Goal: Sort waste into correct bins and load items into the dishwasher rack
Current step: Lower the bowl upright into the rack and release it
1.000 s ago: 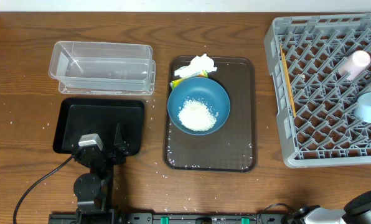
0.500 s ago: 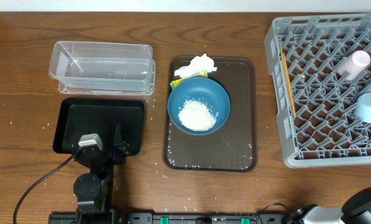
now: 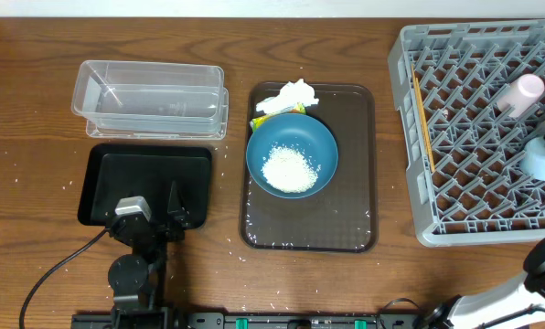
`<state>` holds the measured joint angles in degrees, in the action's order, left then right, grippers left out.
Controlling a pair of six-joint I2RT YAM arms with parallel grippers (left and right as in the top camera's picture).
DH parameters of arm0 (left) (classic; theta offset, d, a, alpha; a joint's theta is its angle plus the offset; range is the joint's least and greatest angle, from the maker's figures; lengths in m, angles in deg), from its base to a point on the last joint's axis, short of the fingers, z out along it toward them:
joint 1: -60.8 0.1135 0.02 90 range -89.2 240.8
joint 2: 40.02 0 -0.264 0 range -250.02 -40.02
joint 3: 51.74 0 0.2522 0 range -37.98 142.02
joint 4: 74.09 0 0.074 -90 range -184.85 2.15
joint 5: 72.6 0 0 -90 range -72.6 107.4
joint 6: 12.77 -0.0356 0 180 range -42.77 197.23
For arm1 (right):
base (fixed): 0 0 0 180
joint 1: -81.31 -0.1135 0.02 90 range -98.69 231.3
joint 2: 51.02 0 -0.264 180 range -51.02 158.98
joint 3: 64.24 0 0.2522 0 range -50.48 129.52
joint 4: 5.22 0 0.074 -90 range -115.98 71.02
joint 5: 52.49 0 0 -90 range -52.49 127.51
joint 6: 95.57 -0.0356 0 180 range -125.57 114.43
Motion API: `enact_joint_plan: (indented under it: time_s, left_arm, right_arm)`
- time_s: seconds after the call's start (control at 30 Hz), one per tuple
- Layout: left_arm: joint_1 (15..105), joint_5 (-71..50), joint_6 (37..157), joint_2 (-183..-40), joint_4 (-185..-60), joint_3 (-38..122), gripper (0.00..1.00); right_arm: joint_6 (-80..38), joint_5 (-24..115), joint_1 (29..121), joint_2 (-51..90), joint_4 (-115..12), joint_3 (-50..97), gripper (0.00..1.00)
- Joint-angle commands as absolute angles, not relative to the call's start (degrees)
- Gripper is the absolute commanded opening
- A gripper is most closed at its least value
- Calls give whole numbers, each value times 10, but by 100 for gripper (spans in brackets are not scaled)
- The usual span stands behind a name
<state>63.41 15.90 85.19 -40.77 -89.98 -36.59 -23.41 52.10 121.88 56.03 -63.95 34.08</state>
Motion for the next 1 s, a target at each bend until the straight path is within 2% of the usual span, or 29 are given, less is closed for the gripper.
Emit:
enact_joint_plan:
  time_s: [0.0,0.5,0.77,0.97]
  left_arm:
    - [637,170,859,-406,-919,-378,92]
    - [637,170,859,-406,-919,-378,92]
    - [637,170,859,-406,-919,-378,92]
    - [637,170,859,-406,-919,-378,92]
  right_arm:
    - [-247,488,1218,552,-647,342,1]
    - [-268,375,1226,460,-718,342,1]
    - [-259,482,1222,455,-689,342,1]
    - [-259,480,1210,488,-653,341,1]
